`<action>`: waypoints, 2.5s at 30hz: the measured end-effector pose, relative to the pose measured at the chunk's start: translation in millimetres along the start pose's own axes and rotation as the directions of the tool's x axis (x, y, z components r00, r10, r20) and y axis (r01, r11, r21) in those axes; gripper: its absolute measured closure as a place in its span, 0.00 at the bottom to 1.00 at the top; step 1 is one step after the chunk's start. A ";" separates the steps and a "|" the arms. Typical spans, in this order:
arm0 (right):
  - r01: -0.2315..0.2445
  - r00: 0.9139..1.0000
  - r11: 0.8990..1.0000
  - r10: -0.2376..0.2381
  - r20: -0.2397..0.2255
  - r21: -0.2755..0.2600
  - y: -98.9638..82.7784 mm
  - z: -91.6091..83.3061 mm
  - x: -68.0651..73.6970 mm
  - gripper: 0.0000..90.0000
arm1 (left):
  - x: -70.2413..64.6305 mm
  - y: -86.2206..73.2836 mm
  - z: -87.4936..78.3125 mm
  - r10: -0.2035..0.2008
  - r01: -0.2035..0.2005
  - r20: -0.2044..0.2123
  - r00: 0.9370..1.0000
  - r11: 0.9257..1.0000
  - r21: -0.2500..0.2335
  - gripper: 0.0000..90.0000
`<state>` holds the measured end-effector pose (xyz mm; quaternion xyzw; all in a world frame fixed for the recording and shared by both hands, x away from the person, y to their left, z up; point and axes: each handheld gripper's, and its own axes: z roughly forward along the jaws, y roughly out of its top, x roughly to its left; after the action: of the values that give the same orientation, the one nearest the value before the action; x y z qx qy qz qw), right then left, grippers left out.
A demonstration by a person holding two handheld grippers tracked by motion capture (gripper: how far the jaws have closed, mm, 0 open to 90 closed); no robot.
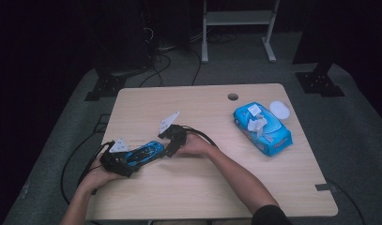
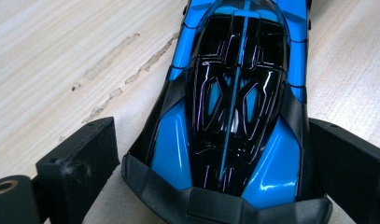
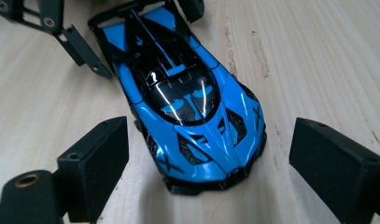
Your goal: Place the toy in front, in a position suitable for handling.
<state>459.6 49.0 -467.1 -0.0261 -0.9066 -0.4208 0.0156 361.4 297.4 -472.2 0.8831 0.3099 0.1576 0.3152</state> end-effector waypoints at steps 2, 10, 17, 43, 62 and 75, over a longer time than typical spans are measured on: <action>0.007 1.000 1.000 -0.007 -0.008 0.006 -0.2 4.1 -1.0 0.13 | 2.0 -0.5 -0.4 -0.009 0.009 0.022 1.000 1.000 0.003 0.07; 0.052 0.998 0.998 -0.051 -0.026 0.020 0.3 16.4 -2.4 0.13 | 3.7 -1.9 -1.0 -0.007 0.010 0.079 0.997 1.000 -0.028 0.22; 0.092 0.996 0.995 -0.092 -0.004 0.044 1.3 25.4 0.8 0.13 | 3.4 -1.3 -1.3 -0.001 0.003 0.082 0.997 1.000 -0.029 0.24; 0.132 0.990 0.986 -0.137 0.042 0.100 11.9 -8.1 15.8 0.17 | -9.9 27.9 -16.3 0.092 -0.082 0.099 0.991 0.992 -0.098 0.26; 0.086 0.968 0.989 -0.112 0.225 0.121 -15.9 -144.1 61.2 0.18 | -74.3 122.9 -4.9 0.293 -0.244 0.177 0.939 0.936 -0.255 0.26; -0.053 0.956 0.990 0.012 0.293 0.132 -98.5 -182.4 90.5 0.19 | -127.1 144.2 59.9 0.373 -0.311 0.283 0.884 0.919 -0.241 0.26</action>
<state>364.4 -150.7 -419.9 -0.1017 -0.9255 -0.3480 -0.1092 358.0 99.9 -433.4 0.9037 0.0764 0.0924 0.4110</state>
